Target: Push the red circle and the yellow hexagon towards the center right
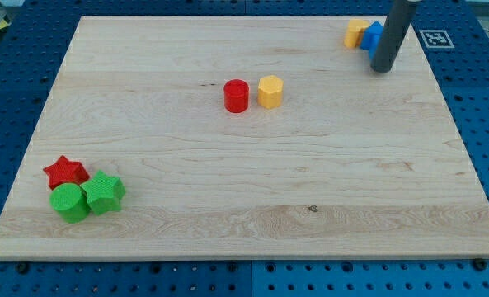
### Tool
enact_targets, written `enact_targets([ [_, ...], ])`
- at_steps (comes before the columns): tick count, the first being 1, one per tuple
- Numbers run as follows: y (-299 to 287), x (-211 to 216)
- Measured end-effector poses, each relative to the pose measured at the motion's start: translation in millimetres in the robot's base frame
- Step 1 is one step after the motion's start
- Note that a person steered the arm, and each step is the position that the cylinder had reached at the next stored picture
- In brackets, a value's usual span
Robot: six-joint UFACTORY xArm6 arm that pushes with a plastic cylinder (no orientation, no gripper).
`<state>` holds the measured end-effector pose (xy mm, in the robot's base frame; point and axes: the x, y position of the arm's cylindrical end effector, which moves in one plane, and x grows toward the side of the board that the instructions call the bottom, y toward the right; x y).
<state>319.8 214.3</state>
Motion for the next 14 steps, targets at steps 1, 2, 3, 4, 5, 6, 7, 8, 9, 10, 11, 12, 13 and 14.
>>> enact_targets([
  [1, 0.0, -24.7],
  [2, 7.7, -34.9],
  [3, 27.0, -22.0],
  [4, 17.1, 1.5],
  [5, -8.2, 35.7],
  [6, -29.7, 94.6],
  [7, -73.8, 147.5],
  [8, -141.5, 173.1],
  [9, -213.3, 171.4],
  [10, -268.0, 147.7],
  [11, -288.7, 115.6],
  [12, -284.5, 86.3],
  [13, -271.1, 74.3],
  [14, -239.2, 74.1],
])
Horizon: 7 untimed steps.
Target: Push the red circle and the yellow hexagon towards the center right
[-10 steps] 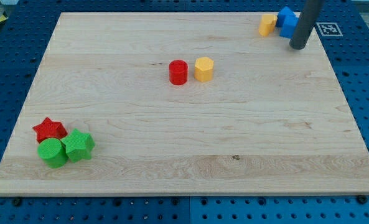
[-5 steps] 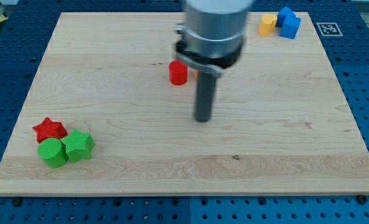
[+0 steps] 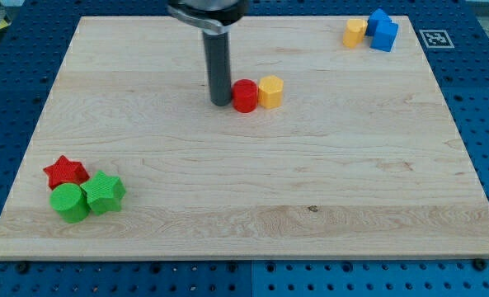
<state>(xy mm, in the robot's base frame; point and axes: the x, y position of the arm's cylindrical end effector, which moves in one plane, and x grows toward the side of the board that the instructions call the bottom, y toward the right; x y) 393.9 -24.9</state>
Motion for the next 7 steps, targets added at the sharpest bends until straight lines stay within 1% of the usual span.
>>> enact_targets([
  [1, 42.5, 0.0],
  [4, 139.1, 0.0],
  [5, 147.8, 0.0],
  [6, 147.9, -11.8],
  [7, 159.9, -39.1],
])
